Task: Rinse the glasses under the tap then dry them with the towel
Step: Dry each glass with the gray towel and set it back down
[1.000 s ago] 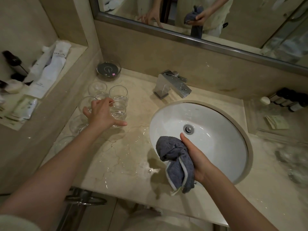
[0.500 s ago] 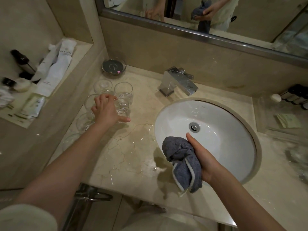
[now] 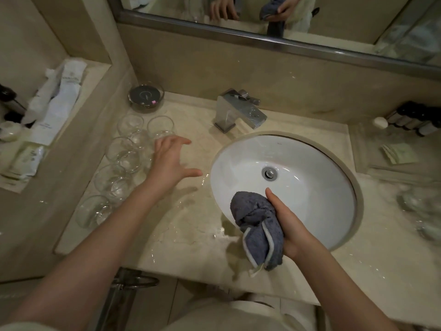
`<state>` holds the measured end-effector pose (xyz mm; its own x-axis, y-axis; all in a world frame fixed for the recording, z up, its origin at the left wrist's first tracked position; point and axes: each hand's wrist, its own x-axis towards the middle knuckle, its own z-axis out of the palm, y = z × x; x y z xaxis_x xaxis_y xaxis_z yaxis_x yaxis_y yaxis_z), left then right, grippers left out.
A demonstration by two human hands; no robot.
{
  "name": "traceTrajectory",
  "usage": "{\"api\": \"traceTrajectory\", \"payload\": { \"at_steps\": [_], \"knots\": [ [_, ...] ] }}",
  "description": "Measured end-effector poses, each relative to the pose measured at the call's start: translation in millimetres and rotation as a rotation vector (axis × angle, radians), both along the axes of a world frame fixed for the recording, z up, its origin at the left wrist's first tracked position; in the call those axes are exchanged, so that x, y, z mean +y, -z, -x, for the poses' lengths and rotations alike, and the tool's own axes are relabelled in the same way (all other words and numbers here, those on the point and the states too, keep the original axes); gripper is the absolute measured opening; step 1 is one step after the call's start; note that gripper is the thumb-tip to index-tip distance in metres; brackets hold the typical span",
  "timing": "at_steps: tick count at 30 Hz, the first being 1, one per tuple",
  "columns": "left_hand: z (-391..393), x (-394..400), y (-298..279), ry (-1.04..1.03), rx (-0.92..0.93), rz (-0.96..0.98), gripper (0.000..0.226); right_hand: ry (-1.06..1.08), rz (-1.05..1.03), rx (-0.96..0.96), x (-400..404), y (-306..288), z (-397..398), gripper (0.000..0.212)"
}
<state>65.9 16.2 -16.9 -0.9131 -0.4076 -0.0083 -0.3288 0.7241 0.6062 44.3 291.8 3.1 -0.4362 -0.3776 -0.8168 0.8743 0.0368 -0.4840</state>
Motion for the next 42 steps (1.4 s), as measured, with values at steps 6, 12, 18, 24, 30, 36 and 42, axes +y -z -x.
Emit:
{"api": "traceTrajectory", "payload": {
  "at_steps": [6, 12, 18, 24, 30, 36, 42],
  "knots": [
    [40.1, 81.9, 1.8, 0.244, -0.111, -0.2, 0.067, 0.218, 0.012, 0.015, 53.6, -5.8, -6.3, 0.059],
    [82.1, 193.0, 6.6, 0.383, -0.213, -0.427, 0.049, 0.563, -0.004, 0.08, 151.0, -7.5, -15.8, 0.062],
    [113.8, 311.5, 8.7, 0.559, -0.279, -0.461, 0.052, 0.902, 0.032, 0.123, 239.4, -5.9, -15.4, 0.066],
    [166.3, 412.6, 14.4, 0.631, -0.293, -0.522, 0.07, 0.983, -0.003, 0.123, 305.4, -0.6, -5.4, 0.052],
    [223.6, 469.3, 14.4, 0.64, -0.247, -0.522, 0.096, 0.932, -0.031, 0.056, 339.6, 5.0, 10.7, 0.053],
    [260.2, 493.6, 28.3, 0.781, -0.35, -0.452, 0.106, 0.915, -0.025, 0.018, 357.5, 12.1, 25.9, 0.053],
    [261.5, 504.2, 42.2, 0.78, -0.294, -0.452, 0.098, 0.898, -0.017, 0.008, 366.7, 21.4, 28.8, 0.053]
  ]
}}
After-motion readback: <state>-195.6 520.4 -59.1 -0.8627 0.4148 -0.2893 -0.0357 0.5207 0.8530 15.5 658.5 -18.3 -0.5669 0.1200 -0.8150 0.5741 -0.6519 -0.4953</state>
